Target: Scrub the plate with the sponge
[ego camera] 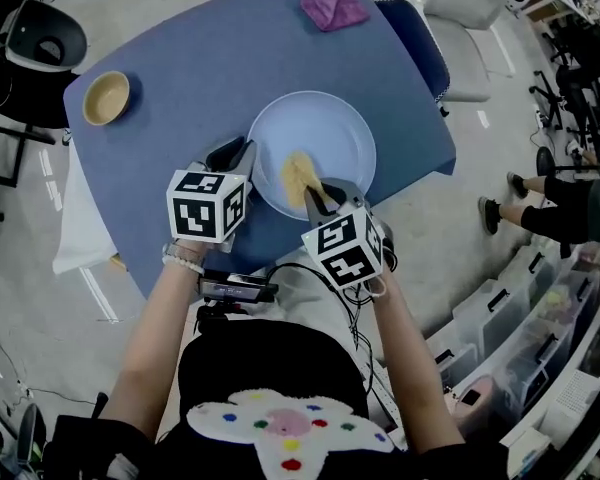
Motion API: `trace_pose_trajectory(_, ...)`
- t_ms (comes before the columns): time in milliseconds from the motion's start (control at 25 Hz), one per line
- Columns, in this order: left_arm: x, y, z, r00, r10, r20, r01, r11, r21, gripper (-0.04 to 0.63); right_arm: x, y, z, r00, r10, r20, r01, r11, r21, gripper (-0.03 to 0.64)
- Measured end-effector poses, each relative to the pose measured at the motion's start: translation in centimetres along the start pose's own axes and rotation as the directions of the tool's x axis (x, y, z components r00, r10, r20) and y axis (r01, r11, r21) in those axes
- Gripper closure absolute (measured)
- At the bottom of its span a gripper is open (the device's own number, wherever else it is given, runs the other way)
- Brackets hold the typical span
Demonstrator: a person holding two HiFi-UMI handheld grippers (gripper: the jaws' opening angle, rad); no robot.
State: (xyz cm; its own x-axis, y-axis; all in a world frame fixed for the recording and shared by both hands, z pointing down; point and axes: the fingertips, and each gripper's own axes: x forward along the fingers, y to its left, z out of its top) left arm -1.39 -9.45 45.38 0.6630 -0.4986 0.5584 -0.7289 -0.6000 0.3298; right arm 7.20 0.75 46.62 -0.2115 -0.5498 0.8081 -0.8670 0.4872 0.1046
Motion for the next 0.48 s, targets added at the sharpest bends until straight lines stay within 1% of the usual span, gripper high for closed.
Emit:
trace_pose_trajectory(120, -1.6, -0.9, 0.8, 0.999, -0.047, 0.024, 0.045, 0.998, 0.043, 0.541, -1.6, -0.5, 1.2, 0.993, -0.058, 0.098, 0.05, 0.995, 0.084, 0.575)
trace_pose_trajectory(240, -3.4, -2.0, 1.7, 0.995, -0.089, 0.052, 0.085, 0.993, 0.081, 0.563, -3.3, -1.0, 2.2, 0.977, -0.121, 0.175, 0.094, 0.983, 0.156, 0.575)
trace_pose_trajectory(360, -5.2, -3.0, 2.5, 0.99, -0.117, 0.081, 0.107, 0.987, 0.122, 0.574, -5.2, -1.3, 2.9, 0.957, -0.176, 0.229, 0.131, 0.971, 0.199, 0.575)
trace_pose_trajectory(480, -6.5, -4.0, 3.2, 0.984, -0.141, 0.109, 0.121, 0.979, 0.166, 0.583, -6.9, -1.5, 3.3, 0.939, -0.214, 0.271, 0.149, 0.959, 0.24, 0.575)
